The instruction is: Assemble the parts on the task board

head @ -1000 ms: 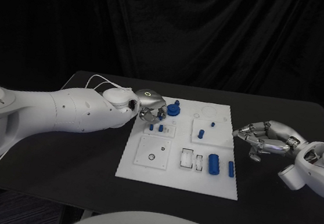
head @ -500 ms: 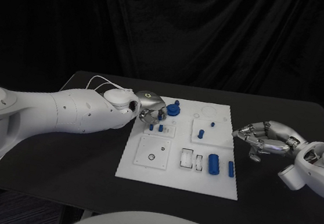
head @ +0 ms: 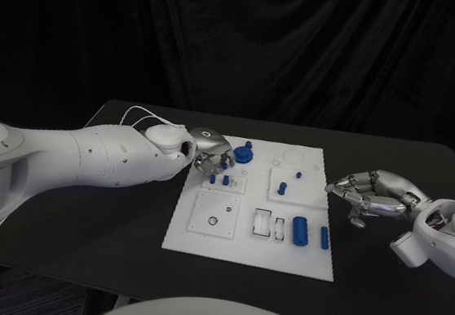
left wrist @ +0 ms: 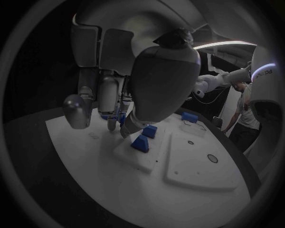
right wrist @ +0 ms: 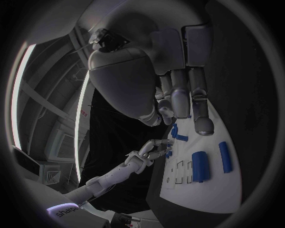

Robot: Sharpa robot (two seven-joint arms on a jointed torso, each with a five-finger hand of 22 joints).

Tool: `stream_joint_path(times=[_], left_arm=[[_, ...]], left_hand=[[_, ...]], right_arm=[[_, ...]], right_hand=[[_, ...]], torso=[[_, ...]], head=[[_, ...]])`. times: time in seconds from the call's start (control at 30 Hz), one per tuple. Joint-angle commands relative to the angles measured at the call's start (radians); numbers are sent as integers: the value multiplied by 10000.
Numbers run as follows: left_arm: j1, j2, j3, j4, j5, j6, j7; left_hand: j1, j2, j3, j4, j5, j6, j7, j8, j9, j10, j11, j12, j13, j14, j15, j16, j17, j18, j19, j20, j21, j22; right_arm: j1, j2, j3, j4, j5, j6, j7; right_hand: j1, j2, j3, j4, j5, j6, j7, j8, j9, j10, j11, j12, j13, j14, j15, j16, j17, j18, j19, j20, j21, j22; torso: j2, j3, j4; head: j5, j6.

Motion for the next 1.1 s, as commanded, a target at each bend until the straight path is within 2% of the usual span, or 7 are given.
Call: stream_joint_path(times=[0.03,0.43,0.7,0.77,0.9,1.0,1.1], left_arm=[[-24,-24,1,-47,-23,-513,-114],[-12,-1012,99,468,55,-2506,99],[278,-2556,235,2040,2298,-3701,1200],[358,-3015,239,2524,4082,-3421,2115],[432,-3703,142,3450,7862,-2476,4282],[449,-3973,79,3984,9775,-1794,5510],[450,-4185,36,4600,11663,-901,6645]], left_hand=[[17,-89,-87,4,-27,-170,-4,-24,-58,-55,17,-9,32,-72,20,-55,-17,150,-53,27,-61,834],[230,-123,-88,-90,192,116,-51,140,-81,-101,-41,80,131,-442,-6,-448,-705,232,-266,19,-526,709],[389,-167,-86,-76,468,457,57,192,-170,-484,46,314,293,-1198,61,-1188,-1743,404,-967,59,-1745,367],[430,-56,-55,42,684,619,239,203,-227,-833,155,594,465,-3479,235,-2957,-4129,809,-3051,178,-4684,-525],[201,555,72,524,1452,871,917,205,-343,-1848,876,1108,742,-7936,1296,-5714,-5573,167,-6080,631,-6299,-698],[-47,1101,-29,904,1747,1106,774,279,-413,-2079,1111,1503,774,-8932,1684,-6710,-6329,-101,-7465,703,-7245,-1029],[-234,1365,-176,1300,2392,1143,638,232,-575,-2278,1030,1615,529,-9121,1598,-7449,-7108,-88,-7971,585,-7965,-1533]], right_arm=[[-26,-15,8,16,-20,127,-173],[12,-166,10,127,-218,-204,-105],[723,-142,12,334,-1540,-755,-194],[1043,-23,12,391,-1870,-738,-454],[1579,255,12,474,-2643,-565,-1204],[1762,401,13,508,-3256,-466,-1614],[1860,562,13,482,-4121,-429,-1915]], right_hand=[[-30,38,43,40,-57,56,-1,46,-3,-83,7,-48,-20,-94,0,-43,-22,125,-76,2,-58,602],[-35,-34,34,24,-73,81,-7,94,-5,-674,5,-328,-492,-239,0,-174,-179,162,-207,2,-299,541],[137,-295,53,-59,-177,135,-105,253,-36,-1397,-122,-1133,-1755,679,-189,466,109,-319,1522,-181,2695,1236],[319,-421,86,-174,-205,195,-133,300,-45,-1699,-163,-1463,-2220,883,-227,631,231,-397,1746,-224,3170,1336],[669,-668,206,-442,-121,264,-131,336,-78,-2401,-169,-2352,-3297,940,-247,649,125,-411,1780,-260,3320,1341],[970,-861,387,-705,63,312,-102,355,-92,-2683,-138,-2981,-3696,715,-235,386,-287,-330,1556,-259,2945,1224],[1229,-1029,722,-1027,-284,326,-6,325,-142,-2909,-46,-3621,-4189,-184,-145,-605,-1654,-59,701,-197,1513,824]], torso=[[10,-6,2],[16,-20,8],[15,-60,6],[22,-73,28],[40,-154,116],[36,-176,134],[50,-215,180]], head=[[-5,2],[102,2],[247,2],[273,2],[288,2],[403,2],[476,2]])
